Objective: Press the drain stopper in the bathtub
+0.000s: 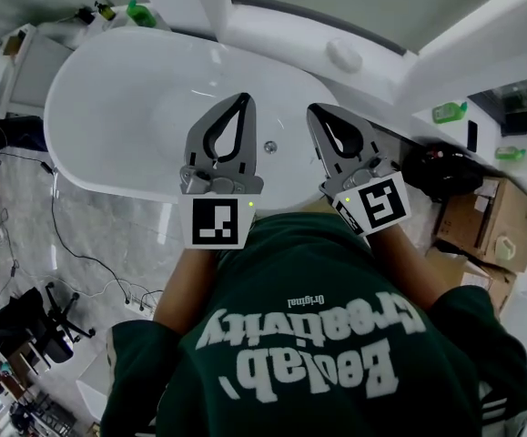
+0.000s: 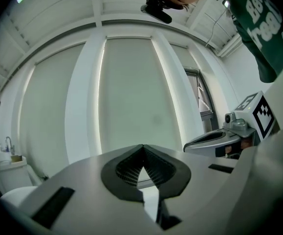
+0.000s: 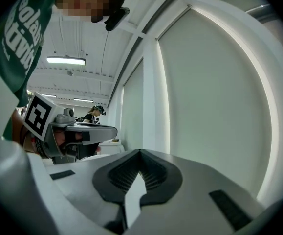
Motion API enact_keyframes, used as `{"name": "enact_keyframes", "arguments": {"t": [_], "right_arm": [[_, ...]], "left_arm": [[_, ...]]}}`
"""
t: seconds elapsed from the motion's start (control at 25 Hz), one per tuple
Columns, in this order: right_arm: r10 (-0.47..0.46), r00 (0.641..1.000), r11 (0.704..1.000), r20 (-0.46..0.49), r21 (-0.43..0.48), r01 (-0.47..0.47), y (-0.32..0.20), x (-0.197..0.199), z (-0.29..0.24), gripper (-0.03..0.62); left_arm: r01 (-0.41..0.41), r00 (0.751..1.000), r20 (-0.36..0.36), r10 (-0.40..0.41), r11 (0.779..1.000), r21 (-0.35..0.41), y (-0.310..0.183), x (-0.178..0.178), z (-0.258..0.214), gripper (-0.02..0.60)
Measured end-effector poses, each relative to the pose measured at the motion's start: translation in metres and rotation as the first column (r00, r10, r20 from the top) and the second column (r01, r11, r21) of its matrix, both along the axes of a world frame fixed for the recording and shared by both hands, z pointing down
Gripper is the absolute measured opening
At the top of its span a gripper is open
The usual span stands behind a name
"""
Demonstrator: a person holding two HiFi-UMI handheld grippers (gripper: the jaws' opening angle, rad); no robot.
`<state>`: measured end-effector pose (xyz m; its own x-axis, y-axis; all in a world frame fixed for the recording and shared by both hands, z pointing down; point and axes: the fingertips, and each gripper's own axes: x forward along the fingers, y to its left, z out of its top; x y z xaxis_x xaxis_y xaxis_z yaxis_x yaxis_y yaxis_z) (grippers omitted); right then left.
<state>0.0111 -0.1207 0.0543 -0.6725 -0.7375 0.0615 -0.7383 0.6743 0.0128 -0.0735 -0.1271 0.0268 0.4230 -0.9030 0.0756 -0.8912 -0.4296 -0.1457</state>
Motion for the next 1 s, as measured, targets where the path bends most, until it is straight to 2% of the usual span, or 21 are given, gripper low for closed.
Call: {"name": "enact_keyframes", "arguments": {"t": [0.2,0.44,0.8,1.0], "right_arm": [[0.001,1.0,1.0,-0.004,0.027,0.0,0.003,-0.004,-0.004,0.012],[-0.017,1.0,0.999,-0.02,0.029,0.017,0.011,-0.011,-0.002,0.012],[-0.007,1.0,1.0,-0.021,0.025,0.007,0.014,-0.01,-0.002,0.012],[-0.025,0.999,0.999,-0.025,0.037,0.026,0.017,-0.013,-0.006,0.012]], "left_arm": [[-0.021,1.0,0.016,0.021,0.999,0.036,0.003,0.001,-0.004,0.006],[-0.016,1.0,0.005,0.016,0.999,0.028,0.008,-0.004,-0.002,0.006],[-0.047,0.997,0.071,0.043,0.998,0.052,0.014,-0.003,-0.004,0.006],[-0.031,0.998,0.056,0.029,0.999,0.035,0.015,-0.005,-0.004,0.006]]}}
